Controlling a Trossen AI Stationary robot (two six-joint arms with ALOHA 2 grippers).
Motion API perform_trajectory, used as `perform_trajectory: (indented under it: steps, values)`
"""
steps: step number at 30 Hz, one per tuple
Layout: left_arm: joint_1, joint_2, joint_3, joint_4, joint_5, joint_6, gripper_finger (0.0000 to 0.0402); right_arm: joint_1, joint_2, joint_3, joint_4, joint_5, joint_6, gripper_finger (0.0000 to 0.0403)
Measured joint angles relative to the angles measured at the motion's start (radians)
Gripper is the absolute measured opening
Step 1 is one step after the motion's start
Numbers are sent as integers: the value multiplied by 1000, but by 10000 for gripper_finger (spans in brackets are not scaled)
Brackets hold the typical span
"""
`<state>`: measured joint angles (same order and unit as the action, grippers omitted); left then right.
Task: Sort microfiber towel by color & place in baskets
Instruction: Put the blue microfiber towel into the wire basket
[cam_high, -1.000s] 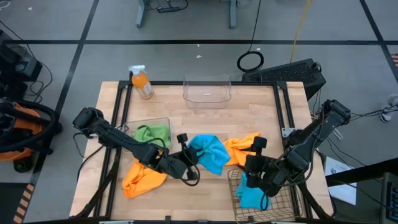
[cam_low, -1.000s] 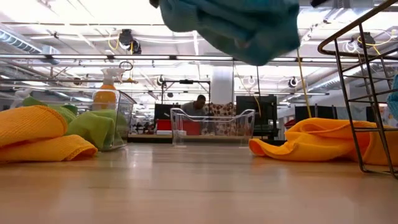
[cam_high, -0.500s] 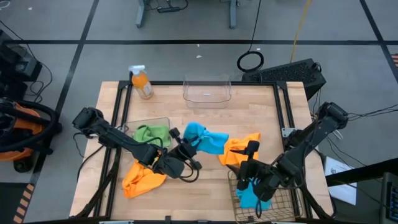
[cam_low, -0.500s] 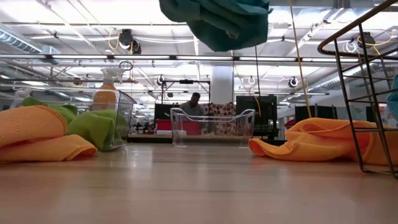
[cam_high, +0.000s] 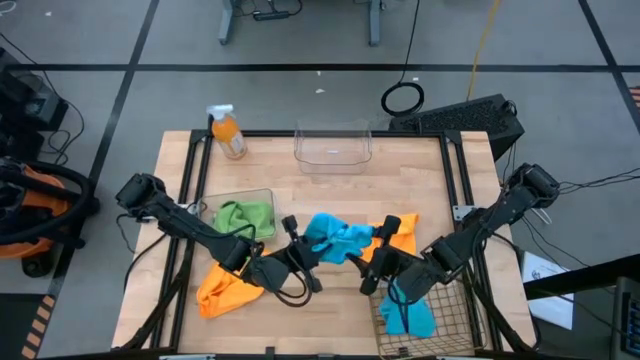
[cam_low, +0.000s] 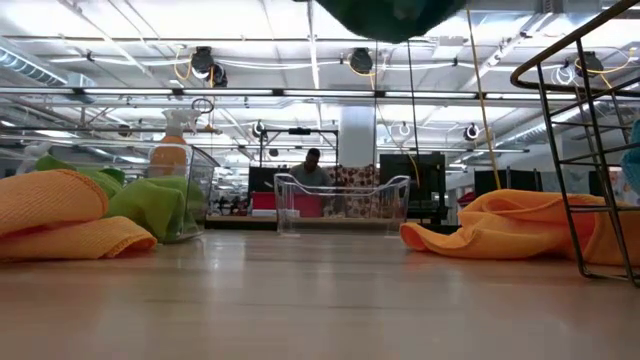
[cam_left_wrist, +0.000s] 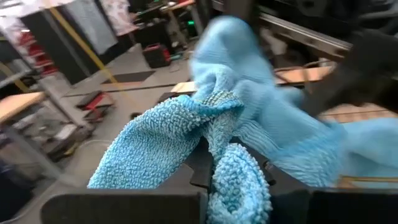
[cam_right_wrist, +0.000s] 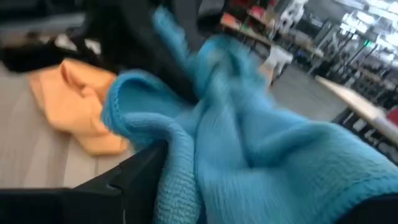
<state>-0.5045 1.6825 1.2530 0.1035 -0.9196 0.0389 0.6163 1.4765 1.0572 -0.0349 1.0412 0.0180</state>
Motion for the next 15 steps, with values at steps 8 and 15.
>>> perform_trajectory:
  steps: [8,15]
  values:
    - [1,0,0,27,55,43,38,-75,0,0,164,-254,-161,276]
    - [-12,0,0,18,55,68,39,-100,-1,-47,165,-332,-67,276]
